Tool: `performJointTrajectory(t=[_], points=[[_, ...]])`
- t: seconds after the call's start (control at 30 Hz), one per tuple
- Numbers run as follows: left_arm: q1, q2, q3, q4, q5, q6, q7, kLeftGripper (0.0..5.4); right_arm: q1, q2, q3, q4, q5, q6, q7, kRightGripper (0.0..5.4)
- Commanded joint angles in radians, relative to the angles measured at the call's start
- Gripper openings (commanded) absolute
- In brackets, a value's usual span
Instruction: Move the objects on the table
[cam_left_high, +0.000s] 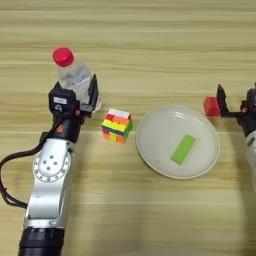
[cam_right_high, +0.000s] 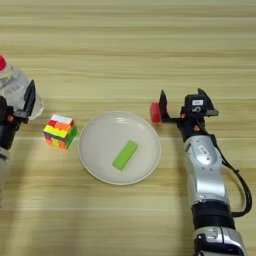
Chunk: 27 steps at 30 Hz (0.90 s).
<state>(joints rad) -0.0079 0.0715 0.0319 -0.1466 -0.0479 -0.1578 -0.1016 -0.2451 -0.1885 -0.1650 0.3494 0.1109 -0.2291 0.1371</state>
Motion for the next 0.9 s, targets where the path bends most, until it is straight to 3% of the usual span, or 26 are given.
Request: performJointTrajectory(t=[0.03, 0.47, 0.9], points=[[-0.015, 0.015, 0.028, 0.069, 0.006, -0.03, 0.011, 3.13, -0.014, 0.002, -0.001, 0.005, 0.0, -0.005, -0.003, 5.4], [-0.07, 0.033, 0.065, 0.364, 0.019, -0.135, 0.027, 3.13, -0.012, 0.0, -0.002, 0.001, -0.002, -0.006, -0.003, 5.4], [-0.07, 0.033, 0.061, 0.466, 0.039, -0.2, 0.042, 3.13, -0.022, -0.003, -0.001, 0.009, -0.002, -0.005, 0.002, 5.4]])
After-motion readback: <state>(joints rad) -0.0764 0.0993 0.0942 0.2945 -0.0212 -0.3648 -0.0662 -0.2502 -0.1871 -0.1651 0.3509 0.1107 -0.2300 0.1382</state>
